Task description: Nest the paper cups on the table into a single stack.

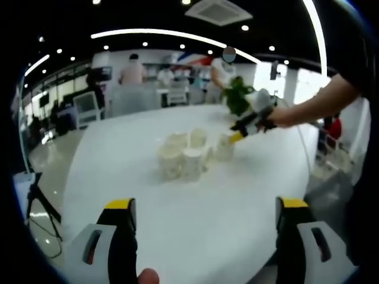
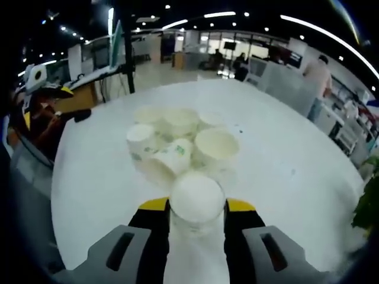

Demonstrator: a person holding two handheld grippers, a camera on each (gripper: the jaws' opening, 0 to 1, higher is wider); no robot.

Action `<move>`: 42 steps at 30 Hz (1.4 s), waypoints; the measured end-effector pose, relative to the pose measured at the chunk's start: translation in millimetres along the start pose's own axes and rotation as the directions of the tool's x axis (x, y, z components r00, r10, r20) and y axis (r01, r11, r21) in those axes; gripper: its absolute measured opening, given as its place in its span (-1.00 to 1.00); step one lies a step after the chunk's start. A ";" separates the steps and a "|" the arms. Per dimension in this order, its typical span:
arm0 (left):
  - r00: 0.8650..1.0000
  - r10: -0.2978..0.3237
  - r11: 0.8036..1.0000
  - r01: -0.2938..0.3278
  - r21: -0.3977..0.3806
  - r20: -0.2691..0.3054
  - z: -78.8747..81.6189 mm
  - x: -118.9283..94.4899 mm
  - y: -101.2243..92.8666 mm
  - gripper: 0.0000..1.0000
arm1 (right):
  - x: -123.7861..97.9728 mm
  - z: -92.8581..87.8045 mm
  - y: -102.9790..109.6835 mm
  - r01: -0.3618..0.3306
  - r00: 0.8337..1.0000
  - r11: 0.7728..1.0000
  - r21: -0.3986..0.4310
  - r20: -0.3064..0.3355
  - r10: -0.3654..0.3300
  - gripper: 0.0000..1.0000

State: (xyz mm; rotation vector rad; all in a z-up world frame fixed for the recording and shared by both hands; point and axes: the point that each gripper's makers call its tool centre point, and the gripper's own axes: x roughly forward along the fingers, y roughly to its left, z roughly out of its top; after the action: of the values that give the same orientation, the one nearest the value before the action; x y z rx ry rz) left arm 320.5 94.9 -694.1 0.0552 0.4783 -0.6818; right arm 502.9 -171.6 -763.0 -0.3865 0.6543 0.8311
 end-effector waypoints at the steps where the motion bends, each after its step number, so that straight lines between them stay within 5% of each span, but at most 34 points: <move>1: 1.000 -0.003 1.000 0.003 0.001 0.000 0.6 -0.2 -1.0 0.94 | -1.3 -1.6 0.0 0.003 1.000 1.000 -0.001 -0.001 -0.003 -0.37; 24: 0.994 -0.108 0.991 0.106 0.086 0.011 6.0 -9.3 -24.3 0.94 | -72.0 2.5 75.7 0.055 0.994 0.997 0.052 0.089 -0.060 -0.37; 42: 0.984 -0.177 0.978 0.173 0.119 0.024 6.9 -12.2 -37.0 0.93 | -91.3 -0.1 145.4 0.042 0.994 0.997 0.058 0.101 -0.047 -0.37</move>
State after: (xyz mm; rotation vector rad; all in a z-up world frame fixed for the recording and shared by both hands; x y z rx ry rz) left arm 292.2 71.9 -678.7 0.1121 0.4134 -0.8824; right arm 344.1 -131.6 -711.6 -0.3047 0.5707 0.7832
